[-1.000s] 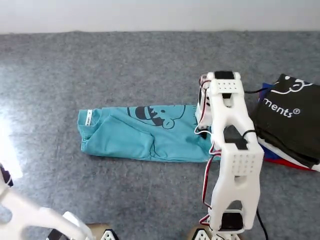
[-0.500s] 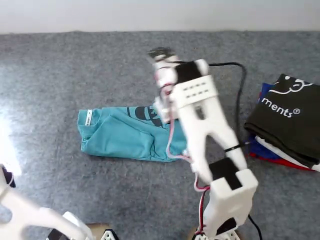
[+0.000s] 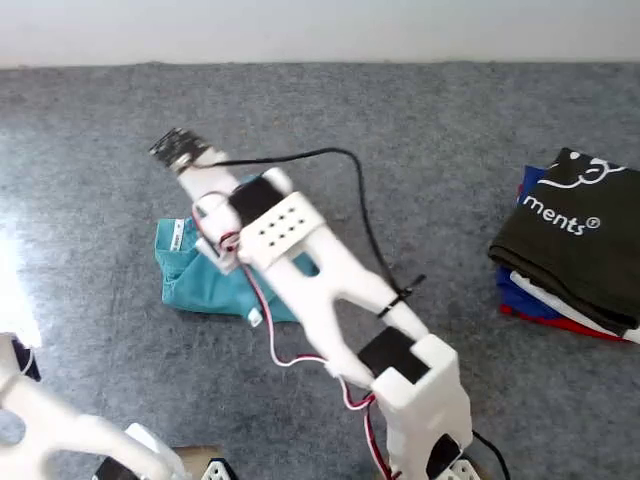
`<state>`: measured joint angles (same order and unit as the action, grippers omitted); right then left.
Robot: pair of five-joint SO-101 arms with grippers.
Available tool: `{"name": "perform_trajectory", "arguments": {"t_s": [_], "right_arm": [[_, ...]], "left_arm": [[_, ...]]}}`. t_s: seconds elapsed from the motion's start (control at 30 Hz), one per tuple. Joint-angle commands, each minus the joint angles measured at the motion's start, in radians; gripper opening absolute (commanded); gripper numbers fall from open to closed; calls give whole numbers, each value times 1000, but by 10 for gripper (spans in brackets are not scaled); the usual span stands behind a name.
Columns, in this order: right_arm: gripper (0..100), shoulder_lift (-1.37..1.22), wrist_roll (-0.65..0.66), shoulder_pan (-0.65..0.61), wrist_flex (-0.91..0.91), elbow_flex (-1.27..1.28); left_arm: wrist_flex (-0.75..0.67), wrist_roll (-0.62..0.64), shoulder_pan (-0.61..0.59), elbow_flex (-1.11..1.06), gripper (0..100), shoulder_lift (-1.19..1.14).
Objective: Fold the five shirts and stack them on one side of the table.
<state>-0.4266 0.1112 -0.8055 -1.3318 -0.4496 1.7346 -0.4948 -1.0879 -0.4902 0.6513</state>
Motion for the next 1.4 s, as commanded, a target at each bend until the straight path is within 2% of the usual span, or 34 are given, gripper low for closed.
{"name": "perform_trajectory", "arguments": {"t_s": [0.0,0.1,0.33,0.53,0.7,0.8,0.87,0.97,1.07,1.17,1.37], "right_arm": [[11,-12,11,-30,77,-28],[21,-25,11,-45,113,-28],[168,-25,5,-68,208,-28],[189,-16,9,-120,259,-29],[180,-25,9,-85,145,-101],[86,-25,18,-21,54,-123],[8,-30,89,30,8,-118],[24,-82,207,93,-36,-106],[9,-156,250,124,-33,-129],[10,-249,270,93,-30,-199],[10,-449,272,-87,-28,-485]], "left_arm": [[-5,-2,-5,2,80,23],[-5,-2,-5,2,80,23],[-5,-2,-3,2,80,23],[-5,-2,-3,2,80,23],[-5,-2,-3,2,80,23],[-5,-2,-3,2,80,23],[-5,-2,-3,2,80,23],[-5,-2,-3,2,80,23],[-5,-2,-3,2,80,23],[-5,-2,-3,2,80,23],[-5,-2,-5,2,80,23]]}}
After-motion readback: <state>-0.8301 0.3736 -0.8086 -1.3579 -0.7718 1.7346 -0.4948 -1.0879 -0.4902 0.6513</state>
